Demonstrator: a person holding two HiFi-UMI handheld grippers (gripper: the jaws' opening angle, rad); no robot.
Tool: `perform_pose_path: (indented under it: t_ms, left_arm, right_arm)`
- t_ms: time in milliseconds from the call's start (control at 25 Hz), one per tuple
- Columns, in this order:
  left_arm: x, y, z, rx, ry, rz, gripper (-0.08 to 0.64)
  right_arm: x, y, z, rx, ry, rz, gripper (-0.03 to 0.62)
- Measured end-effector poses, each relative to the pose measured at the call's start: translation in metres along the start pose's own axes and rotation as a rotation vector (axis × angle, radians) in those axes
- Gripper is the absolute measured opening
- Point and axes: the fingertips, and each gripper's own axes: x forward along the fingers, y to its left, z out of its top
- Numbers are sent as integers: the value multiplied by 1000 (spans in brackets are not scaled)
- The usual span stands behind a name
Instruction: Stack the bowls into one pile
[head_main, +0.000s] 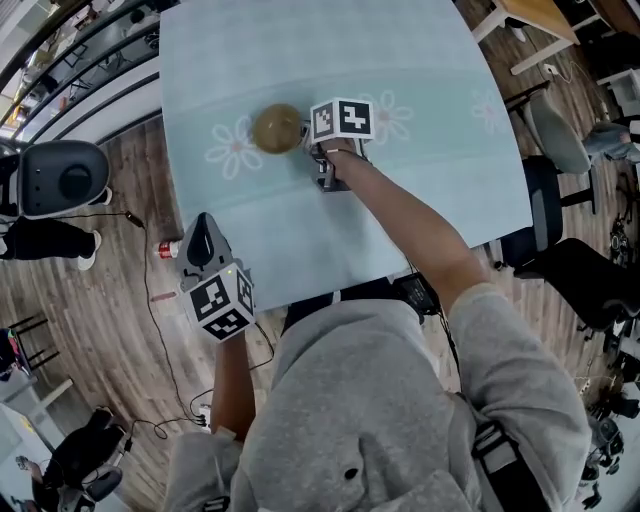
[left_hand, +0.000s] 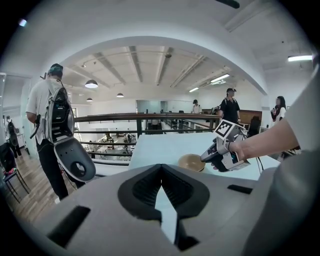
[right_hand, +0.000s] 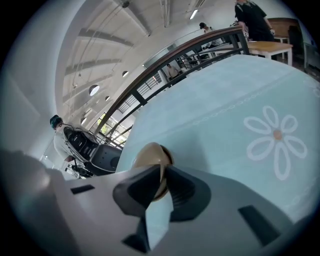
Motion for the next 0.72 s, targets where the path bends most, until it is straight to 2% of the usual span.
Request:
perform_pose_path:
  t_ms: [280,400,480,600,680,720]
  left_arm:
    - [3,-9,9,17,-10,-17,17]
    - [7,-10,15,24,-23,-31,17]
    - [6,-15,18,30,-25,-42,17]
    - [-5,-27,19,33,-16,-67,17]
    - [-9,-43,28,35,-40,-105,17]
    - [-9,-53,37,37,-61,-128,17]
  right_arm:
    - [-9,-2,3,2,-11,52,39]
    - [-20,3,13,15,-47,94,109]
    - [-39,8,20,-5,-101,127,115]
    - [-91,28,21,-123,-220,197,110]
    - [-139,41,25,-258,-321,222,49]
    - [-164,43,28,-325,-374,211,41]
